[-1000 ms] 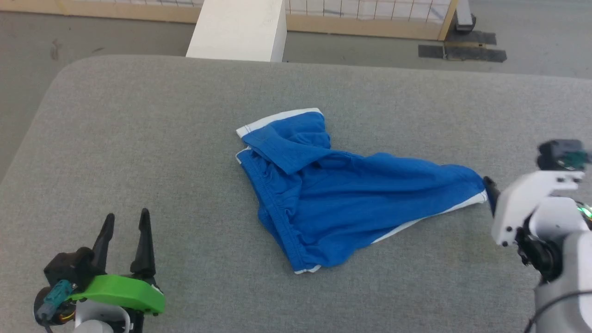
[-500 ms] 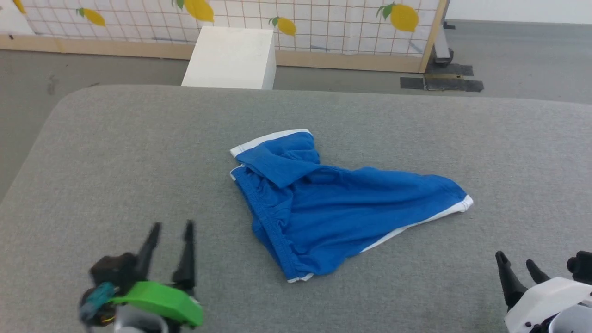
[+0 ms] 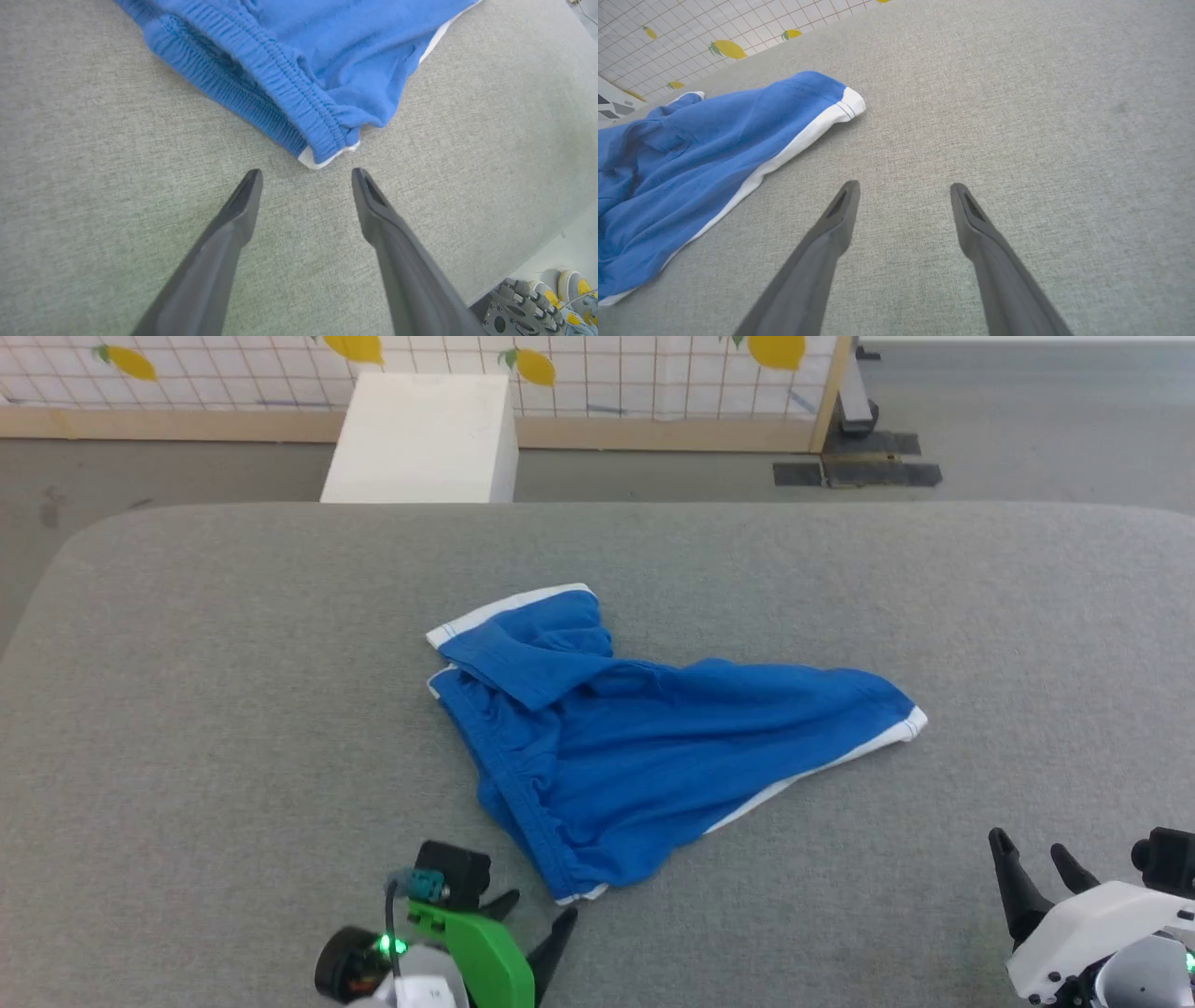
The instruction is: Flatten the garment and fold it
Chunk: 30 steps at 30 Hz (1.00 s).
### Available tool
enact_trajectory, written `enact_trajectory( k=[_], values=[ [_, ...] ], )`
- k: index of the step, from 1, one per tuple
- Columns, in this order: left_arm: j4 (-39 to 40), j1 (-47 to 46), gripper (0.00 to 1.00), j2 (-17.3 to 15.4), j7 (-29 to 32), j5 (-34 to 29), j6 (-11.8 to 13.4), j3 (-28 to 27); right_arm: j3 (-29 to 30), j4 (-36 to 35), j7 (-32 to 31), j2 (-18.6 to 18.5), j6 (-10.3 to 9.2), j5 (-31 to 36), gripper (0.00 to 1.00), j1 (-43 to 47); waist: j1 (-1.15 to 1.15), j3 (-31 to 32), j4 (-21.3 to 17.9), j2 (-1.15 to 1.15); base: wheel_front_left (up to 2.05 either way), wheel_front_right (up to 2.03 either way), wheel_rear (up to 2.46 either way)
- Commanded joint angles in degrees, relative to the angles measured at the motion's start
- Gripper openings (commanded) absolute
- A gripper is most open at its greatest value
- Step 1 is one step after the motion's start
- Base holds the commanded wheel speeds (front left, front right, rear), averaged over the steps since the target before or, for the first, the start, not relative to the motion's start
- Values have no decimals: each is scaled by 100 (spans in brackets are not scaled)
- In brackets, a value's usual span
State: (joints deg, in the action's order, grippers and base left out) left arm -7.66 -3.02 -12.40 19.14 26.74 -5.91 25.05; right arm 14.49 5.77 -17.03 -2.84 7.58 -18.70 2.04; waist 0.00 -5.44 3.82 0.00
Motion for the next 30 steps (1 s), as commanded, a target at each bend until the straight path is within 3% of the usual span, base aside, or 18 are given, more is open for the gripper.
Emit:
enact_trajectory(
  k=[1, 9, 10, 11, 12, 21, 24, 30],
  values=[
    [-39, -194, 100, -15, 23, -7, 11, 12, -5, 33, 56, -4, -9, -5, 100, -99, 0, -111, -90, 0, 0, 0, 0],
    [-236, -366, 100, -2, -80, 112, -66, 155, 46, 129, 122, -4, -9, 92, 100, -192, 0, -293, -204, 0, 0, 0, 0],
    [-248, -378, 73, -13, -84, 133, -76, 180, 49, 145, 138, -4, -9, 87, 100, -199, 0, -310, -199, 0, 0, 0, 0],
    [-248, -389, 19, -23, -101, 145, -85, 207, 52, 161, 151, -4, -9, 88, 100, -202, 0, -319, -192, 0, 0, 0, 0],
    [-242, -398, 0, -27, -133, 180, -96, 236, 56, 182, 165, -4, -9, 86, 100, -207, 0, -327, -180, 0, 0, 0, 0],
    [-214, -528, 0, -89, -276, 399, -139, 460, -73, 126, 11, -4, -9, 367, 100, -563, 0, -338, 59, 0, 0, 0, 0],
    [-168, -566, 0, -126, -299, 458, -144, 501, -160, -17, -382, -4, -9, 791, 100, -893, 0, -378, 126, 0, 0, 0, 0],
    [-4, -656, 0, -261, -351, 568, -151, 576, -542, -65, -1775, -4, -9, 1964, 100, -1860, 0, -562, 256, 0, 0, 0, 0]
  ],
)
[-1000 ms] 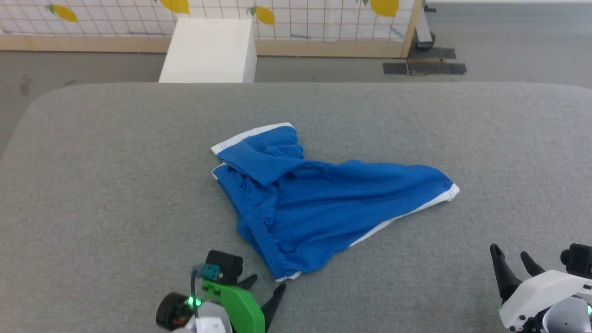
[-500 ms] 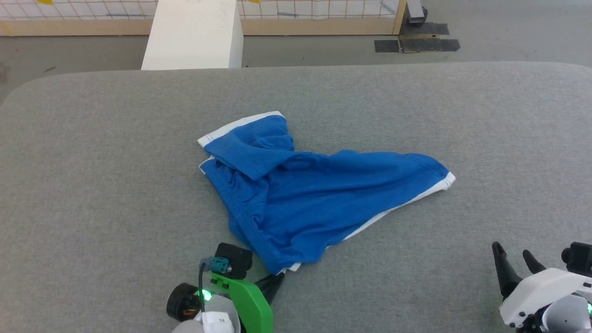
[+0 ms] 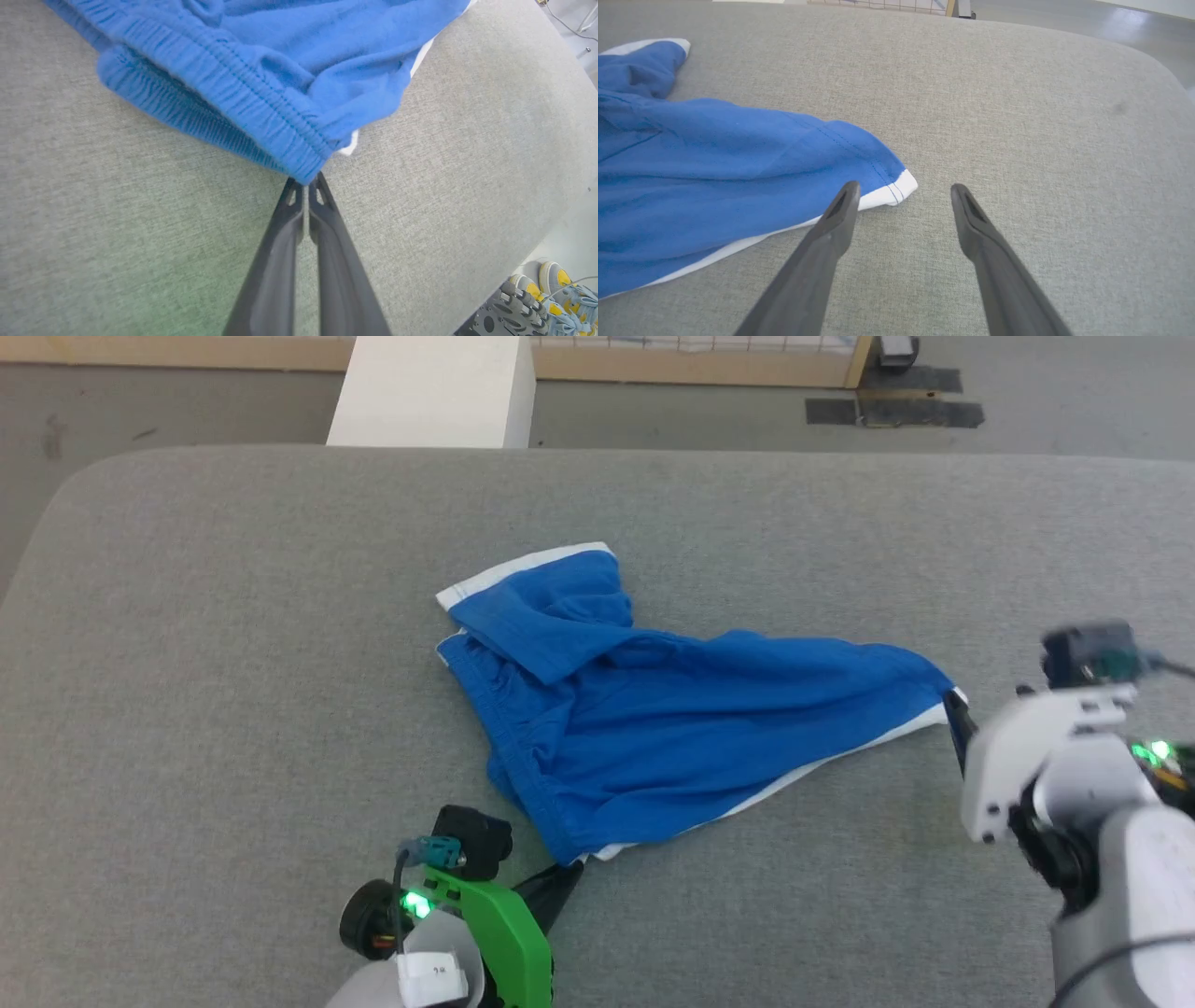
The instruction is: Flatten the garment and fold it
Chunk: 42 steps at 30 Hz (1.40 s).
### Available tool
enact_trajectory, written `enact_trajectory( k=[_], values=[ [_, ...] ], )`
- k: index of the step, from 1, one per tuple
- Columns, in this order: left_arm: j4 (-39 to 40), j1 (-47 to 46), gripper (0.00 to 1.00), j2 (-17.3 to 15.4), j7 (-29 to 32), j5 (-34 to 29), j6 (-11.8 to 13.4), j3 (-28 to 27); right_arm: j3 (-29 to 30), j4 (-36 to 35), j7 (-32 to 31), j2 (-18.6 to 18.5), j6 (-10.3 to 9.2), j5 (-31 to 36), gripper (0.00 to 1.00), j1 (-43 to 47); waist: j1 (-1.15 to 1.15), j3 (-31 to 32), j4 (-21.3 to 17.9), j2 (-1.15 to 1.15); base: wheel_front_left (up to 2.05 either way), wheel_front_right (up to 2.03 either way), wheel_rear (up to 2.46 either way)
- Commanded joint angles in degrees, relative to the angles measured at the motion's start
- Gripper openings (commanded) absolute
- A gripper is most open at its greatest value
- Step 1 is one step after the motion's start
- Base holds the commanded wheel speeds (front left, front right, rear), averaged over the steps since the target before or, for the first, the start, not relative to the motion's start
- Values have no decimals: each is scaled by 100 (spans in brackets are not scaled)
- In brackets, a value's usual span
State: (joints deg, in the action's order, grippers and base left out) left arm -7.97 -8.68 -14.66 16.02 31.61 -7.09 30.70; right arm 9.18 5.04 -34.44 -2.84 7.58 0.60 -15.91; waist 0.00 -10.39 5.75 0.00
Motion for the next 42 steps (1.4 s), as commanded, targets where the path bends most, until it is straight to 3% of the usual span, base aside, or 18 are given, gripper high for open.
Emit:
enact_trajectory(
  k=[1, 8, 18, 19, 20, 21, 32, 37, 42],
  values=[
    [49, -108, 0, -49, -44, 103, -33, 24, -54, 52, -245, -4, -9, 212, 100, -157, 0, -105, 86, 0, 0, 0, 0],
    [177, -231, 0, -200, -119, 259, -37, 149, 25, 495, -1039, -4, -9, 994, 100, -691, 0, -373, 185, 0, 0, 0, 0],
    [278, -395, 0, -470, -273, 575, -39, 372, -49, 1011, -988, -4, -9, 940, 100, -848, 0, -686, 236, 0, 0, 0, 0],
    [272, -403, 0, -494, -292, 600, -39, 390, -65, 1072, -1004, -4, -9, 906, 47, -857, 0, -692, 231, 0, 0, 0, 0],
    [265, -409, 0, -510, -306, 619, -39, 402, -82, 1110, -1007, -4, -9, 886, 27, -867, 0, -693, 225, 0, 0, 0, 0],
    [255, -416, 0, -528, -320, 637, -39, 416, -137, 1139, -997, -4, -9, 867, 0, -885, 0, -691, 214, 0, 0, 0, 0],
    [342, -409, 0, -478, -545, 983, -23, 295, -297, 927, -370, -4, -9, 311, 0, -1039, 0, -254, 69, 0, 0, 0, 0],
    [733, -525, 0, -449, -616, 1521, 23, -188, -296, 545, -241, -4, -9, -865, 0, -1023, 0, 121, 10, 0, 0, 0, 0],
    [1166, -1058, 0, -709, -385, 1914, 105, -762, -302, -9, -565, -4, -9, -2134, 0, -1120, 0, 452, -26, 0, 0, 0, 0]
  ],
)
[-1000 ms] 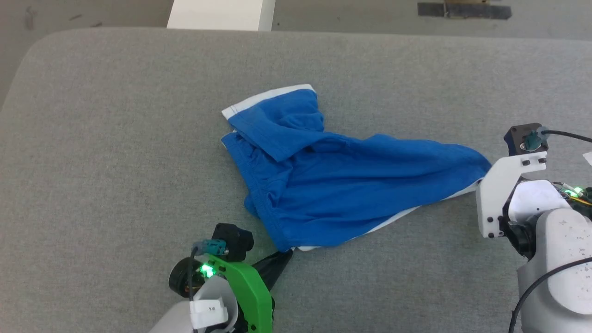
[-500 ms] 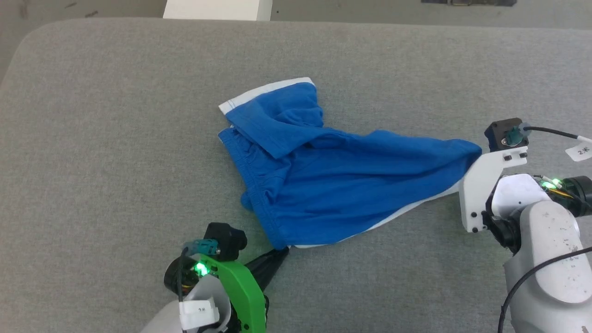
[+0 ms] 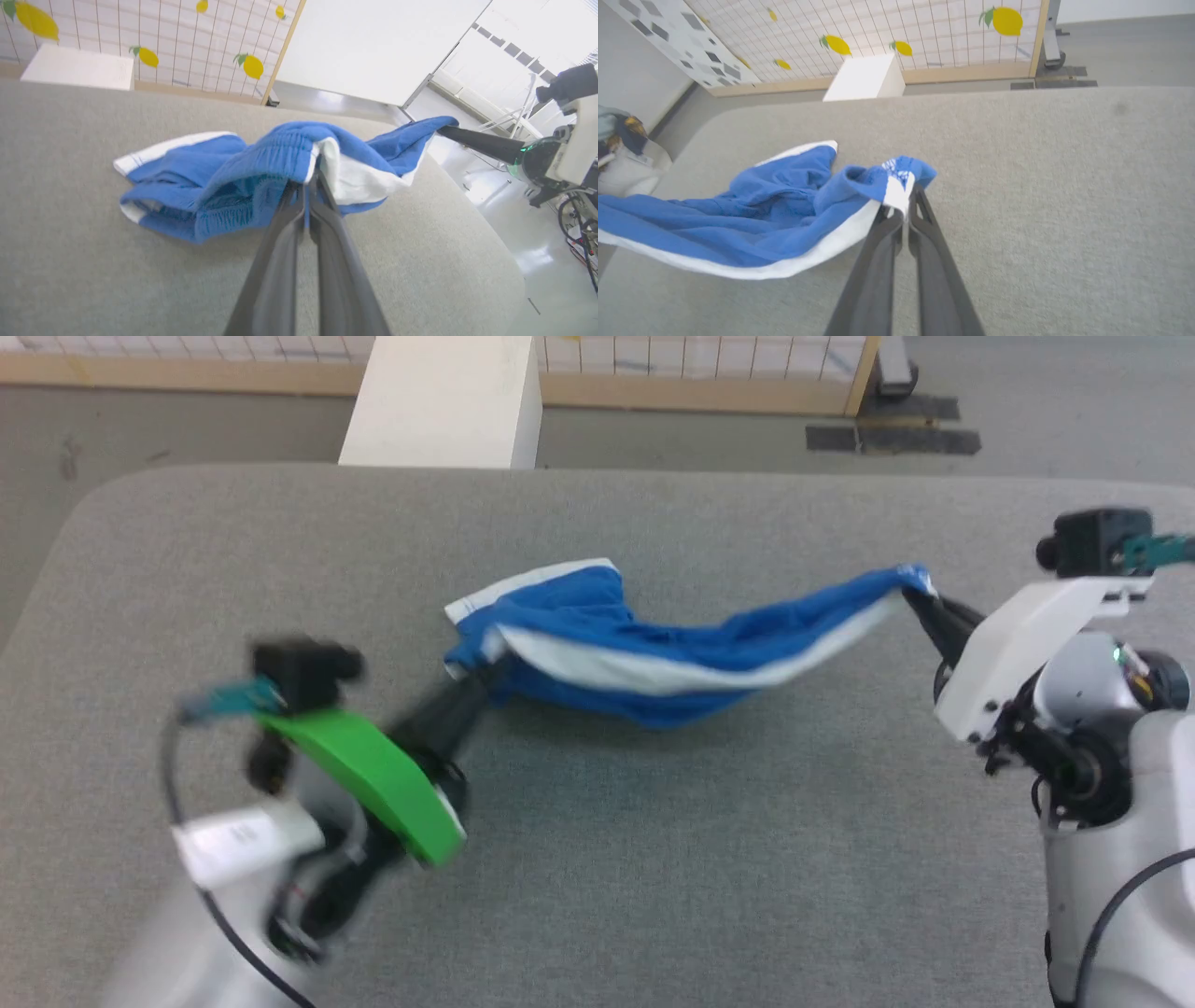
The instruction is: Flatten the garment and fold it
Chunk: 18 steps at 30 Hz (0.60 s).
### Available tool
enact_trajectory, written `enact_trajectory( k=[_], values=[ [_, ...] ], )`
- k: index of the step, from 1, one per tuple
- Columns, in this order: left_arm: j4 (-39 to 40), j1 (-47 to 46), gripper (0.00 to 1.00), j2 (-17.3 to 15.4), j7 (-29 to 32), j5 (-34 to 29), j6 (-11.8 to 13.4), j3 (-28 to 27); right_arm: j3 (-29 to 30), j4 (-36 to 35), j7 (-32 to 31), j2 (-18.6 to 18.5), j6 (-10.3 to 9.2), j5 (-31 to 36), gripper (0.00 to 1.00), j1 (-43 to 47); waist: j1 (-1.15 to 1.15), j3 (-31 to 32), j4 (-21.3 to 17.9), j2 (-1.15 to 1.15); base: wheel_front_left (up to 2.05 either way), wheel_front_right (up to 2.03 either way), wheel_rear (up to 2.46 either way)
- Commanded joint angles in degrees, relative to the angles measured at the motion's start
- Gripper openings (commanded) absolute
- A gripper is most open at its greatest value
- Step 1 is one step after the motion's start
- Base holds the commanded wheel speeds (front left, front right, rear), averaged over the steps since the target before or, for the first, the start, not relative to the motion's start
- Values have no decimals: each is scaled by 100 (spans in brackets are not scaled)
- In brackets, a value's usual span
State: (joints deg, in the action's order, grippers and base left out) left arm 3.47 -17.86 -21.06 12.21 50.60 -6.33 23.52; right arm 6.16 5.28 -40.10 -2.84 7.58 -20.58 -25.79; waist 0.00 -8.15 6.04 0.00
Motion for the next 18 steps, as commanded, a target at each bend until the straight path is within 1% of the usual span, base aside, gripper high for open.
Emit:
enact_trajectory(
  k=[1, 5, 7, 11, 13, 15, 18],
  values=[
    [92, -325, 0, -176, 78, 52, 56, -175, 19, -174, -107, -4, -9, -229, 0, -192, 0, 286, -62, 0, 0, 0, 0],
    [253, -1049, 0, -529, 383, 180, 176, -628, 183, -587, -542, -4, -9, -804, 0, -512, 0, 455, -77, 0, 0, 0, 0],
    [261, -1433, 0, -706, 530, 156, 251, -797, 307, -759, -717, -4, -9, -946, 0, -740, 0, 499, -68, 0, 0, 0, 0],
    [172, -2136, 0, -806, 804, 372, 374, -1069, 567, -971, -958, -4, -9, -994, 0, -1230, 0, 520, -45, 0, 0, 0, 0],
    [47, -2471, 0, -808, 913, 491, 432, -1178, 727, -883, -1053, -4, -9, -1089, 0, -1491, 0, 518, -44, 0, 0, 0, 0],
    [-144, -2777, 0, -885, 1080, 530, 465, -1216, 896, -642, -1146, -4, -9, -1219, 0, -1775, 0, 471, -60, 0, 0, 0, 0],
    [-564, -3214, 0, -988, 1284, 535, 455, -1215, 1039, -101, -1265, -4, -9, -1264, 0, -2260, 0, 297, -92, 0, 0, 0, 0]
  ],
)
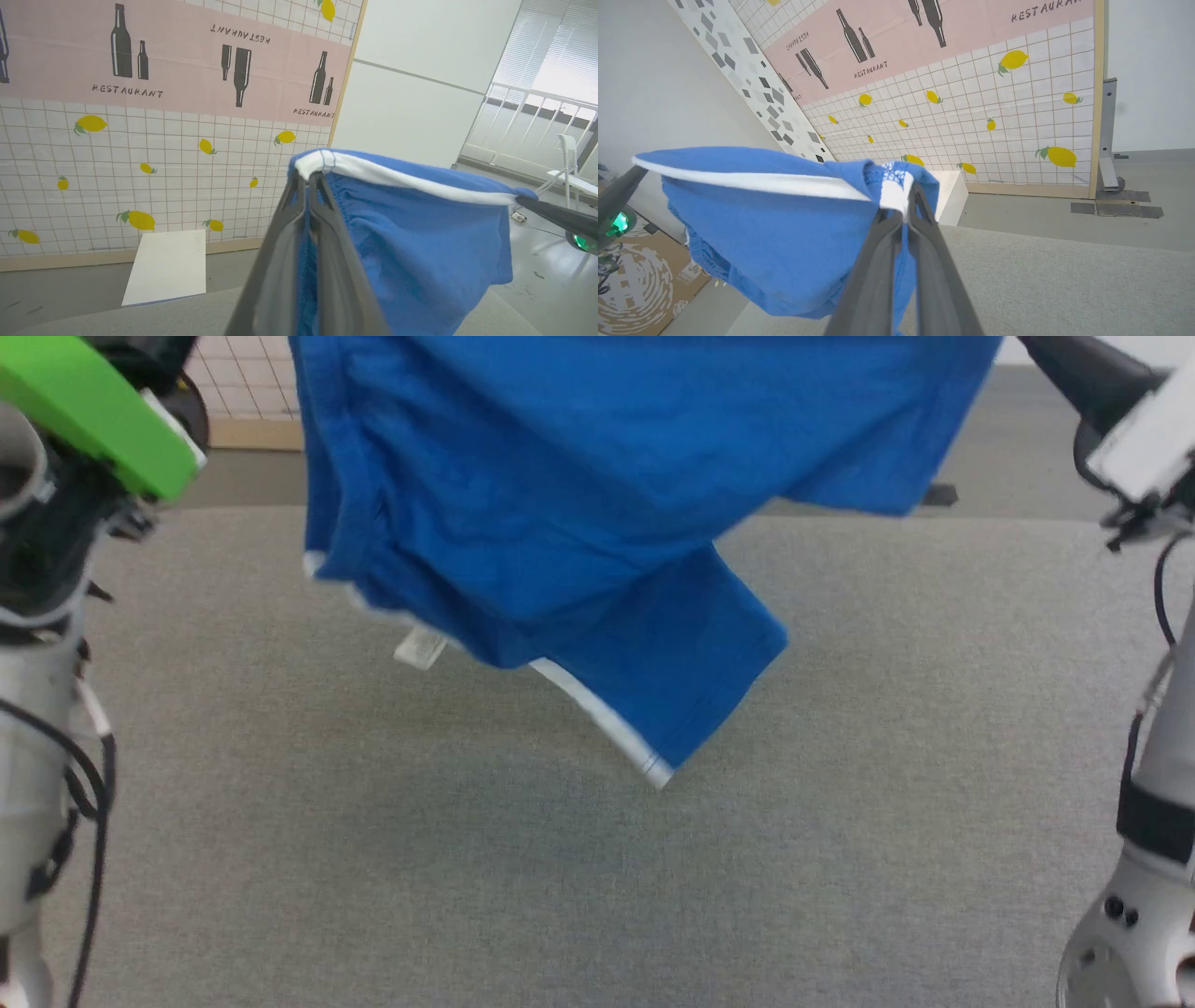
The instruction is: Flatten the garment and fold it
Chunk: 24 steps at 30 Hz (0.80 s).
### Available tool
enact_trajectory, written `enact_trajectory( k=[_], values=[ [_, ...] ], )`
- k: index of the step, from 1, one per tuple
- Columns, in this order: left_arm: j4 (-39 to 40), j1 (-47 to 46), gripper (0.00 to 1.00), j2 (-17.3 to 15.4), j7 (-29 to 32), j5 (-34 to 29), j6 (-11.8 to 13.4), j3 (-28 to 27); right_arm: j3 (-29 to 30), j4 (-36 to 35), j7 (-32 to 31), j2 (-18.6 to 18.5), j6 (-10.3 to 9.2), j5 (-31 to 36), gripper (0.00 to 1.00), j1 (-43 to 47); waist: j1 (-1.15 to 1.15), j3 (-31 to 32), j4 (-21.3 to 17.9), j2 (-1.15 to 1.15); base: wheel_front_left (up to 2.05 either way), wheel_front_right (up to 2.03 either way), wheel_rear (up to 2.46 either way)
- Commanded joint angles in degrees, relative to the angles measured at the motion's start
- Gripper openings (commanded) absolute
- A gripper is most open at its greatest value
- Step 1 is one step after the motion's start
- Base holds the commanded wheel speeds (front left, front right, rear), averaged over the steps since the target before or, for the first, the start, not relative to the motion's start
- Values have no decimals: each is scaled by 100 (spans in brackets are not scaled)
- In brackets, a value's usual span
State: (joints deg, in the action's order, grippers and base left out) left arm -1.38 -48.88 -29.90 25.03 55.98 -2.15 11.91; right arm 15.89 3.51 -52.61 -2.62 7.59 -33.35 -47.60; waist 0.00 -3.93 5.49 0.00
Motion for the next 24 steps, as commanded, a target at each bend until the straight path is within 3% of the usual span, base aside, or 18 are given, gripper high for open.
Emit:
enact_trajectory(
  k=[1, 7, 16, 24],
  values=[
    [-219, -232, 0, -154, 47, -42, 16, -38, 75, 230, -26, -26, -10, 32, 0, -232, 0, -205, -53, 0, 0, 0, 0],
    [-1310, -1038, 0, -341, 160, -268, -172, 84, 53, 1441, 404, -26, -10, 267, 0, -1470, 0, -883, -154, 0, 0, 0, 0],
    [-2570, -2270, 0, -190, -357, -224, -357, -109, -364, 3295, 2154, -26, -10, 686, 0, -3477, 0, -1844, -359, 0, 0, 0, 0],
    [-3065, -2241, 0, -42, -871, 61, -522, 17, -729, 4405, 2979, -26, -10, 579, 0, -3798, 0, -2161, -381, 0, 0, 0, 0]
  ],
)
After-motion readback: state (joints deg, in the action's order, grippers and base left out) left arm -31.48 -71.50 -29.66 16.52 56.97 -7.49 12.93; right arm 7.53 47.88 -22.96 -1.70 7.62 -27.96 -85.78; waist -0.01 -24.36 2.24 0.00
